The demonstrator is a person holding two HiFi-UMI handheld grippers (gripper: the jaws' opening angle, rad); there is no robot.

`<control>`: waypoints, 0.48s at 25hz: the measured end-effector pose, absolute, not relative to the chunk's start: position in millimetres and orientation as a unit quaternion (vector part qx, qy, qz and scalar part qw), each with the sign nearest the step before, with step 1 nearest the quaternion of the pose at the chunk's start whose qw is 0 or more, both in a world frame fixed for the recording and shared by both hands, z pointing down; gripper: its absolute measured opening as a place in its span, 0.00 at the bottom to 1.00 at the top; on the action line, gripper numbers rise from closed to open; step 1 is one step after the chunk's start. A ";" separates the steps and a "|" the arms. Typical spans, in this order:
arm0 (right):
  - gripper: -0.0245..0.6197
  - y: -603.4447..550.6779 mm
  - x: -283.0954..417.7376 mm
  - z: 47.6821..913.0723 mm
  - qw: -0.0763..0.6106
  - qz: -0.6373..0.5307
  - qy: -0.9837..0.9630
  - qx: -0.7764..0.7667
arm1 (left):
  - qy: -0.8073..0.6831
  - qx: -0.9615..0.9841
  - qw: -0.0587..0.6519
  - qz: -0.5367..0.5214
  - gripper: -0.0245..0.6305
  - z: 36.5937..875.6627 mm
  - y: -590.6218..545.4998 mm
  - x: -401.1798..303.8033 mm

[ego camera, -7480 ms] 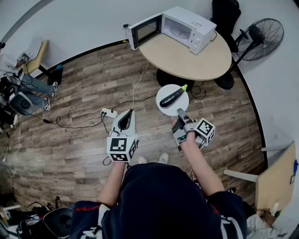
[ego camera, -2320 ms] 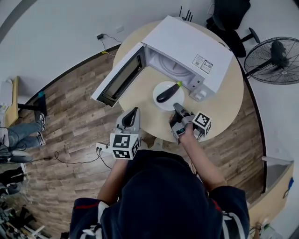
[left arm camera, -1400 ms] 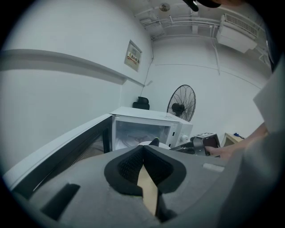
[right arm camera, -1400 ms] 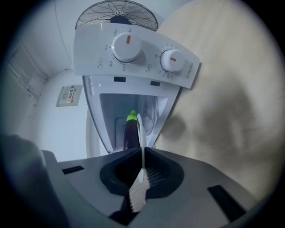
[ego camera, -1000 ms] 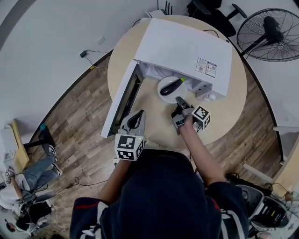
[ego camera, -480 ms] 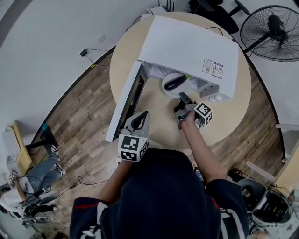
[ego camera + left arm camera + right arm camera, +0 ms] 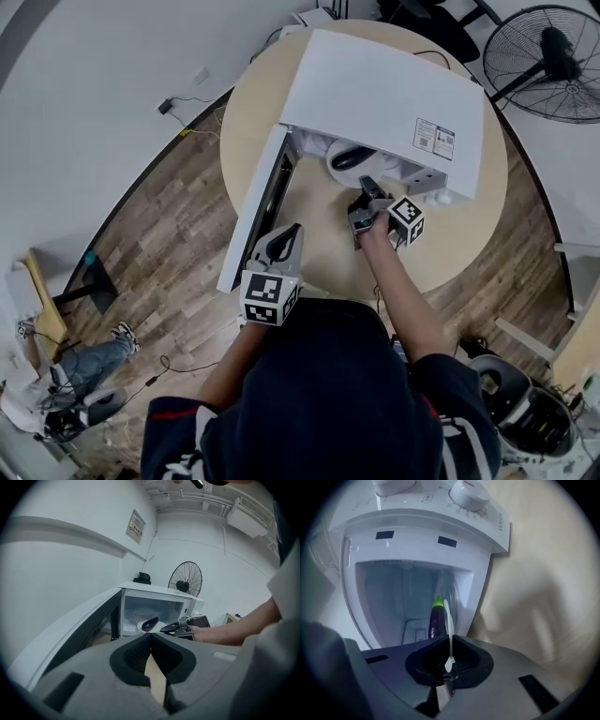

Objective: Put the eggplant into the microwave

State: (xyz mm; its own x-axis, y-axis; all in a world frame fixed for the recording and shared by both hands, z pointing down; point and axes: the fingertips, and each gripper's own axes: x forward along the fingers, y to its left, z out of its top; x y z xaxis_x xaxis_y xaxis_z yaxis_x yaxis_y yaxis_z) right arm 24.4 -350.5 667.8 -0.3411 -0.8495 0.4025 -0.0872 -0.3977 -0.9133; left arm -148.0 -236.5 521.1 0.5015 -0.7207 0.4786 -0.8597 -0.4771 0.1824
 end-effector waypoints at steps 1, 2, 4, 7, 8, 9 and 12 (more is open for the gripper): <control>0.07 -352.2 24.7 669.0 0.284 -0.670 0.468 -0.501 | -0.469 0.842 0.204 0.171 0.06 521.6 -237.5 -148.1; 0.07 -353.8 25.4 670.2 0.285 -0.669 0.467 -0.503 | -0.468 0.843 0.203 0.171 0.06 521.9 -238.4 -148.2; 0.07 -357.3 27.0 671.8 0.288 -0.667 0.463 -0.508 | -0.467 0.843 0.203 0.171 0.06 521.8 -240.4 -149.0; 0.07 -363.8 30.5 672.4 0.295 -0.662 0.460 -0.513 | -0.466 0.843 0.204 0.172 0.06 522.0 -243.0 -149.5; 0.07 -366.1 32.2 673.0 0.297 -0.660 0.459 -0.515 | -0.466 0.844 0.204 0.173 0.06 522.3 -243.8 -149.4; 0.07 -368.4 34.1 673.6 0.301 -0.658 0.457 -0.517 | -0.465 0.844 0.204 0.173 0.06 522.6 -244.5 -149.0; 0.07 -372.7 39.0 674.0 0.312 -0.652 0.455 -0.520 | -0.464 0.844 0.205 0.173 0.06 522.9 -245.9 -147.3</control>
